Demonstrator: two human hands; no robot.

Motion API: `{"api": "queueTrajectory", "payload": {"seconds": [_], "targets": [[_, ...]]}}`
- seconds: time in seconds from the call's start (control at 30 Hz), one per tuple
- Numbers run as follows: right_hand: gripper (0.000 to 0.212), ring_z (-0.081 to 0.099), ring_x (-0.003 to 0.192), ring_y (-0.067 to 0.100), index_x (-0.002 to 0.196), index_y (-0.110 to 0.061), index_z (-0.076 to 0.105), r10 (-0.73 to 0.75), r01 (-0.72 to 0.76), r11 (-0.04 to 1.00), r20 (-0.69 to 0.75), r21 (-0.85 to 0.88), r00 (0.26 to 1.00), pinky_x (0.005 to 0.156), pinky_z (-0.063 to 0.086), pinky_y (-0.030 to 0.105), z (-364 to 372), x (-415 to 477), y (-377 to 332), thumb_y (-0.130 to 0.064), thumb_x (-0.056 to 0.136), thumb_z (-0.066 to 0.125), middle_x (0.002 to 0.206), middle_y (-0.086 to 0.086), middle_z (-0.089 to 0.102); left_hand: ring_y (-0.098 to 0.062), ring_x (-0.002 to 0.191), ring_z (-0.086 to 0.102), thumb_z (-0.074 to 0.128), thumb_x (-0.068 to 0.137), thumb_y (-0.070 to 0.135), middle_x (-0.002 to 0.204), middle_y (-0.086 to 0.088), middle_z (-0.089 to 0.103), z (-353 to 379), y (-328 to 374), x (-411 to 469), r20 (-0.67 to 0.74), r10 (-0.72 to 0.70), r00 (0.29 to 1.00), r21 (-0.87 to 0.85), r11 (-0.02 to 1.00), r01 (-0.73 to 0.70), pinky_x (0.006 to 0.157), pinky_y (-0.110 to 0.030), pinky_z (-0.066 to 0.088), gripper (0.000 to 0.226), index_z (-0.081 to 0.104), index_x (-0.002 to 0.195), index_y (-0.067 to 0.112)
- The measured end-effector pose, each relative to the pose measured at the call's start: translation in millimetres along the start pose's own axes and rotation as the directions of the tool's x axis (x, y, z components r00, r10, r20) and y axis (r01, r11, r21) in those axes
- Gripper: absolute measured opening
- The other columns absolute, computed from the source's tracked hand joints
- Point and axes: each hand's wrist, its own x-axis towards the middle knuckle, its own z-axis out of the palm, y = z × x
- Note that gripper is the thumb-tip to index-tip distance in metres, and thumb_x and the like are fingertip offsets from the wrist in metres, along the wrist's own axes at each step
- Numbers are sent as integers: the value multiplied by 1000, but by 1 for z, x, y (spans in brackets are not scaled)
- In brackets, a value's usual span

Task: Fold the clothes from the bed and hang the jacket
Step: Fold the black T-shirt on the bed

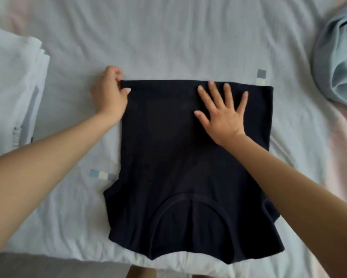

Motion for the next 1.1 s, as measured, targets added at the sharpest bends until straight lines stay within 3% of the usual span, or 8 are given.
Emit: {"api": "queueTrajectory", "payload": {"seconds": [0.17,0.4,0.5,0.6,0.73,0.83,0.93,1.1], "targets": [[63,14,146,32,152,-30,15,-348,347,935,-5,-72,937,109,1,68,1,-22,-21,-56,96,26,160,-3,16,-29,142,24,47,93,36,154,-6,28,27,19,-57,270,569,777,297,718,-630,110,-53,17,56,34,146,23],[67,-2,147,29,153,-23,1,461,-461,887,11,30,888,112,-5,66,4,-74,63,-54,97,22,161,1,-2,-33,146,-6,25,99,49,160,-6,-7,14,-27,-67,275,-10,961,466,876,-124,113,-63,0,62,-4,151,33],[68,1,148,27,153,-12,3,244,-245,970,-51,-12,968,115,-9,53,1,-112,38,-45,99,28,160,7,-4,-38,145,-2,32,98,42,159,-15,-5,13,-6,-107,256,109,960,404,891,-209,110,-64,0,65,0,152,26],[65,20,145,24,152,-16,17,-201,202,979,45,-14,978,117,4,44,18,-170,21,-47,97,32,159,2,15,-36,146,1,26,95,51,160,-10,-2,20,-10,-182,472,415,777,342,727,-596,110,-66,3,68,4,153,24],[67,16,146,26,153,-23,13,205,-213,977,197,21,959,116,8,45,34,-249,68,-54,95,24,160,0,13,-37,146,5,23,87,65,160,-5,4,11,-57,-253,608,346,715,387,657,-647,111,-66,5,78,6,153,26],[63,2,148,18,153,-24,7,458,-516,837,286,180,842,119,4,44,27,-276,83,-50,99,25,161,-5,1,-37,145,10,30,88,62,159,-9,11,-4,-64,-266,568,263,780,393,746,-538,112,-61,3,78,15,152,21],[43,35,132,14,142,-20,38,543,-563,676,196,475,817,107,31,28,11,-285,75,-34,102,31,148,-3,31,-35,144,15,58,79,56,154,-18,20,-7,-49,-285,574,260,776,331,793,-511,112,-57,-3,88,27,148,10],[19,62,89,18,99,-13,62,601,-689,248,450,681,661,72,50,24,6,-264,74,-30,90,61,103,8,61,-37,107,49,77,62,17,123,-16,47,-8,-30,-317,575,347,740,258,782,-568,89,-52,41,68,51,125,13]]}}
